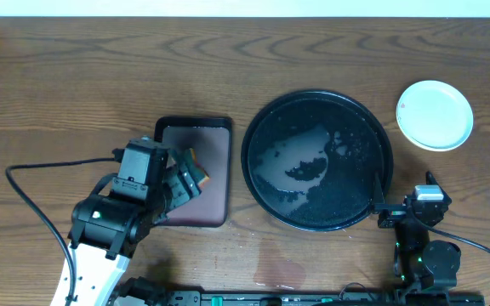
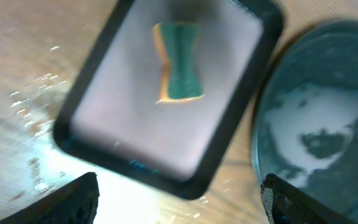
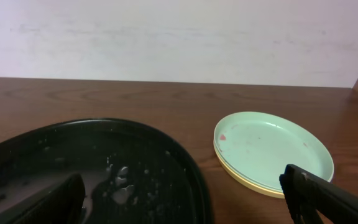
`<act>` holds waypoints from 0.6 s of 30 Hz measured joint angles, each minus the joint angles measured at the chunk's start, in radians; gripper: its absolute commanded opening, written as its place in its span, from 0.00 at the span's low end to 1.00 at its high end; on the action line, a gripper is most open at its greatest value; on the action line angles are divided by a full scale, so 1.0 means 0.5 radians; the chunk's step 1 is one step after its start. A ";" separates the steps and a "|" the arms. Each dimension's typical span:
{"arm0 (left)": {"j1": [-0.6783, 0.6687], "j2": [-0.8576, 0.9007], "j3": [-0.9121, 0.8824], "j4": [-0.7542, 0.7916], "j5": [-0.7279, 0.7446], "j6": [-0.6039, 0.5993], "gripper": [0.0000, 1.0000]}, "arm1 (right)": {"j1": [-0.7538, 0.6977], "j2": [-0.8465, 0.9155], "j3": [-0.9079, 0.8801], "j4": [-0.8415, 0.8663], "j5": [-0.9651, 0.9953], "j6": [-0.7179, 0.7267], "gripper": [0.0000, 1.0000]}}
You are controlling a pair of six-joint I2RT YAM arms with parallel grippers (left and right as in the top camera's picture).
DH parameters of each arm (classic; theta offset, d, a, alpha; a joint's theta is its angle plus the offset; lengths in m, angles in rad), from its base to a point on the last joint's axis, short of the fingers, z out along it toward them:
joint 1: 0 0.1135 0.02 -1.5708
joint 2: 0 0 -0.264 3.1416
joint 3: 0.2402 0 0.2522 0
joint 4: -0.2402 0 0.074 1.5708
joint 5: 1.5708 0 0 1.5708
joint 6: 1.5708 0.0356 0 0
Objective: Clean dirty plates on tray and stack at the side
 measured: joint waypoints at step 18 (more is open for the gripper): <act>0.150 -0.714 -0.864 0.838 -0.358 0.493 0.84 | 0.000 -0.005 -0.002 0.002 0.000 -0.002 0.99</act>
